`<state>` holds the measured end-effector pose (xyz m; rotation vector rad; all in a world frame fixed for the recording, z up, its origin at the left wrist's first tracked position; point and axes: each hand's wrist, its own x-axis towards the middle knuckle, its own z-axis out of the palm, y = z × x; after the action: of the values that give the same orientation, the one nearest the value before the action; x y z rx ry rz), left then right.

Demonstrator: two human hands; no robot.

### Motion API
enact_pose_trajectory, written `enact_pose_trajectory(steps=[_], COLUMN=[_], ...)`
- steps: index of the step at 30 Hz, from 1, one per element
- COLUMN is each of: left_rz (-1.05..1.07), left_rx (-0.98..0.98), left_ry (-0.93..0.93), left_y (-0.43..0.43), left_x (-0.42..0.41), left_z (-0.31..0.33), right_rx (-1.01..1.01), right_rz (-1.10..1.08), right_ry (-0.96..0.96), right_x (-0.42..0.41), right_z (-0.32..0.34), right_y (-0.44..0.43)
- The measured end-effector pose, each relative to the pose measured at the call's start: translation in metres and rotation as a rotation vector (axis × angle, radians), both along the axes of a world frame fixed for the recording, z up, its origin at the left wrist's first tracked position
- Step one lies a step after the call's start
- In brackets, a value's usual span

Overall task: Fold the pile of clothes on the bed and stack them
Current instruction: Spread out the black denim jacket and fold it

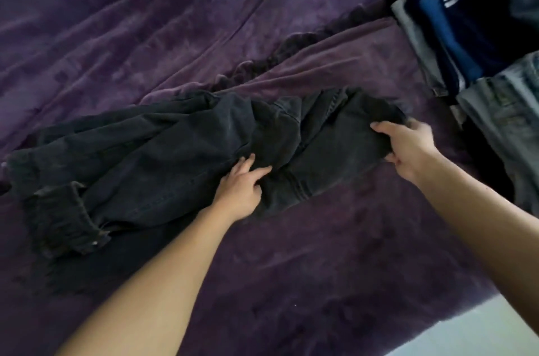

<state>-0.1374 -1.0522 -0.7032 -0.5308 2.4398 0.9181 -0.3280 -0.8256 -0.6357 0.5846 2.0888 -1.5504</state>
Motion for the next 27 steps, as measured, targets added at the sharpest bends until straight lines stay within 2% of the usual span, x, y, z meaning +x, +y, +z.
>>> enact_pose_trajectory(steps=[3,4,6,9,11,13,14,15,17,18,20,23,27], left_rz=[0.52,0.686,0.96,1.263,1.356,1.309,1.208,1.078,0.804,0.681,0.537,0.513,0.237], left_rx=[0.215,0.219,0.203,0.141,0.009,-0.234,-0.349,-0.43,-0.44,-0.387,-0.275,-0.246,-0.423], left_ry=[0.199,0.243,0.3,0.364,0.356,0.328,0.358,0.426,0.539,0.53,0.407,0.186,0.07], left_y=[-0.034,-0.05,-0.081,-0.118,-0.133,-0.136,-0.13,-0.118,-0.085,-0.067,-0.041,-0.036,-0.046], left_x=[0.01,0.018,0.036,0.07,0.094,0.112,0.115,0.115,0.105,0.1,0.091,0.092,0.131], left_z=[0.024,0.033,0.048,0.065,0.071,0.078,0.083,0.085,0.084,0.079,0.065,0.039,0.024], right_rx=[0.031,0.05,0.067,0.199,0.369,0.352,0.233,0.081,-0.099,-0.069,0.157,0.444,0.638], right_rz=[0.187,0.289,0.525,0.975,1.435,1.738,1.758,1.661,1.206,1.016,0.863,0.997,1.323], right_ry=[0.413,0.578,0.787,0.952,0.823,0.662,0.665,0.742,0.962,1.024,1.034,0.901,0.839], right_x=[0.021,0.035,0.074,0.133,0.167,0.19,0.196,0.199,0.193,0.18,0.143,0.103,0.114], right_z=[0.049,0.066,0.084,0.072,0.05,0.029,0.026,0.026,0.023,0.02,0.013,-0.005,-0.056], right_y=[-0.03,-0.046,-0.081,-0.136,-0.159,-0.164,-0.158,-0.148,-0.117,-0.101,-0.08,-0.101,-0.159])
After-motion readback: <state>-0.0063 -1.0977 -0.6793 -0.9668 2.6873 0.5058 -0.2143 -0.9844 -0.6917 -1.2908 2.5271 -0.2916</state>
